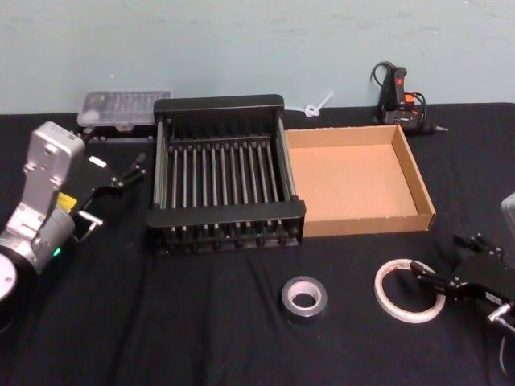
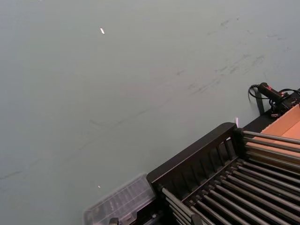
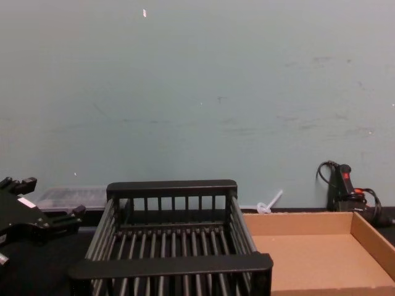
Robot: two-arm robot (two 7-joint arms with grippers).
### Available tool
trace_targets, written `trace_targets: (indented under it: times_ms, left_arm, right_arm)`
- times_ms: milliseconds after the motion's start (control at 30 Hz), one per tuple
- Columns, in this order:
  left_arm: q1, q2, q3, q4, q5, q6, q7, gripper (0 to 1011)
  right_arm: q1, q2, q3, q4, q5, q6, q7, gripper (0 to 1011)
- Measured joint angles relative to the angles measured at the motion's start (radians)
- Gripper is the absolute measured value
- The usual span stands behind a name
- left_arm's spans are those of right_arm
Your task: Pick up the white tape and place it into the black box , Pick up the silver tape and place it into the brown box.
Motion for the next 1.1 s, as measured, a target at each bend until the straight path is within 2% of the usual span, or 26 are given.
trace_targets:
  times_ms: [500, 1100]
  left_arm:
    - [0.0, 0.0, 0.0, 0.0, 0.0, 0.0, 0.0, 1001]
    - [0.0, 0.0, 0.0, 0.0, 0.0, 0.0, 0.0, 1001]
  right_arm:
    - [0.022, -0.055, 0.0, 0.049, -0.025, 0.05, 0.028, 1003]
    - [0.041, -0.102, 0.014, 0.09, -0.051, 0.08, 0.055, 1002]
